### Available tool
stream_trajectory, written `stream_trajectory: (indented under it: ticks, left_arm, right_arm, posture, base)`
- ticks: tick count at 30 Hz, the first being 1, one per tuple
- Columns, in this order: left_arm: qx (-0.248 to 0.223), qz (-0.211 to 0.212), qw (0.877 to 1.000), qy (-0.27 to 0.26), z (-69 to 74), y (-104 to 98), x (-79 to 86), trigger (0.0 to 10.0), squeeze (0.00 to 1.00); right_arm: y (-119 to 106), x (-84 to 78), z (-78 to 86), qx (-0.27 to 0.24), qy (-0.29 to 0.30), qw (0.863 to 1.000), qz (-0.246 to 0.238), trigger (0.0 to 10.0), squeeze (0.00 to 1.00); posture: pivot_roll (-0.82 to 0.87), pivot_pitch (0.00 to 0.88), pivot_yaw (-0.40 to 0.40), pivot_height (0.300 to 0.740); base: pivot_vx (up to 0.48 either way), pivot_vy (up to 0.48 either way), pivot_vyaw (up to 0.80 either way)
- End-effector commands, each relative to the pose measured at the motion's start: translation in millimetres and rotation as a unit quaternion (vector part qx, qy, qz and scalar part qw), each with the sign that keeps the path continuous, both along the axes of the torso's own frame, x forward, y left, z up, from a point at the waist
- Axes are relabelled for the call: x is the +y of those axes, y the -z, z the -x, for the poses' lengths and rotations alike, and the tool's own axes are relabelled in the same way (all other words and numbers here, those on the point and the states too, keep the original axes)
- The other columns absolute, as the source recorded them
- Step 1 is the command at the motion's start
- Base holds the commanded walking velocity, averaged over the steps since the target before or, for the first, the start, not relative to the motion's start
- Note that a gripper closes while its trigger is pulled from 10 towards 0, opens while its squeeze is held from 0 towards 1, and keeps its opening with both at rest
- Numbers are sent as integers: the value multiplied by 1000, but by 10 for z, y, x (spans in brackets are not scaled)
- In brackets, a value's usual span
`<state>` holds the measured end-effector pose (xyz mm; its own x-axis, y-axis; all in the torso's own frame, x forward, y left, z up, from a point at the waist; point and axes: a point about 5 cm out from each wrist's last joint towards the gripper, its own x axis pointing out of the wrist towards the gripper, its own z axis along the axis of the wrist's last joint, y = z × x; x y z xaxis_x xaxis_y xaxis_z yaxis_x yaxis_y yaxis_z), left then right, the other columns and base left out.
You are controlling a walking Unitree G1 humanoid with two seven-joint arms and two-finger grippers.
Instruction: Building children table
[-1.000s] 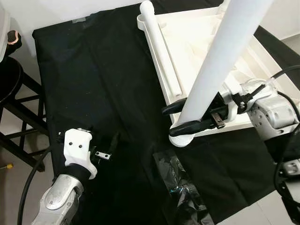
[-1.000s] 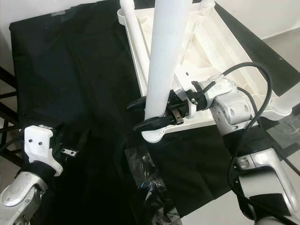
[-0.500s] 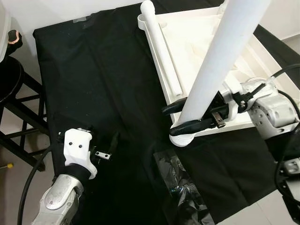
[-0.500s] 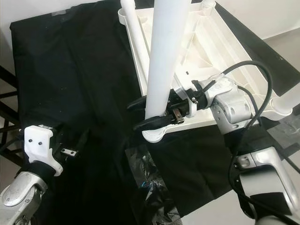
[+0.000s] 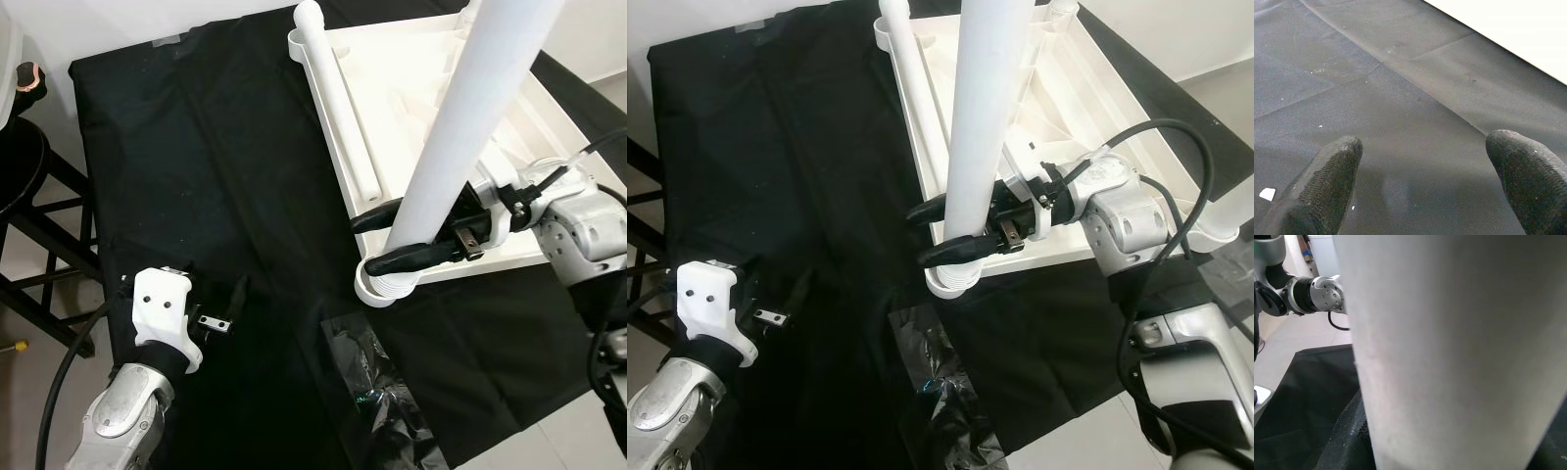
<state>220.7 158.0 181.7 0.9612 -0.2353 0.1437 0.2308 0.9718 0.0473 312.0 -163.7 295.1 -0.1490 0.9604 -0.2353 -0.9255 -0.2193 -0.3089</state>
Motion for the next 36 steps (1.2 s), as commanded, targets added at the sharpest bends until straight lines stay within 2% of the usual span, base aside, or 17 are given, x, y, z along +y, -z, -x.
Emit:
stream_trajectory:
  ticks: [1,10,15,28,36]
  left_arm:
    - [8,1,1000,-2,30,23,32,10000,0]
    - [8,1,1000,-3,37,26,31,10000,0]
    - [8,1,1000,-2,40,26,28,10000,0]
    - [8,1,1000,-2,33,20,29,10000,0]
    - [8,-1,1000,-2,25,21,38,10000,0]
  right_arm:
    - [269,3,-19,45,7,998,36,10000,0]
    - [299,135,-38,40,-9,999,11,10000,0]
    - [298,149,-44,40,-10,999,7,10000,0]
    - [373,65,22,73,-9,997,23,10000,0]
    - [415,38,50,73,-9,997,28,10000,0]
  posture:
    - [22,364,43,740]
    - [26,357,40,740]
    - [27,356,39,740]
    - [23,363,40,740]
    - [25,365,44,740]
  base:
    - [0,0,0]
    - [0,0,0]
    - [0,0,0]
    - [0,0,0]
    - [0,0,0]
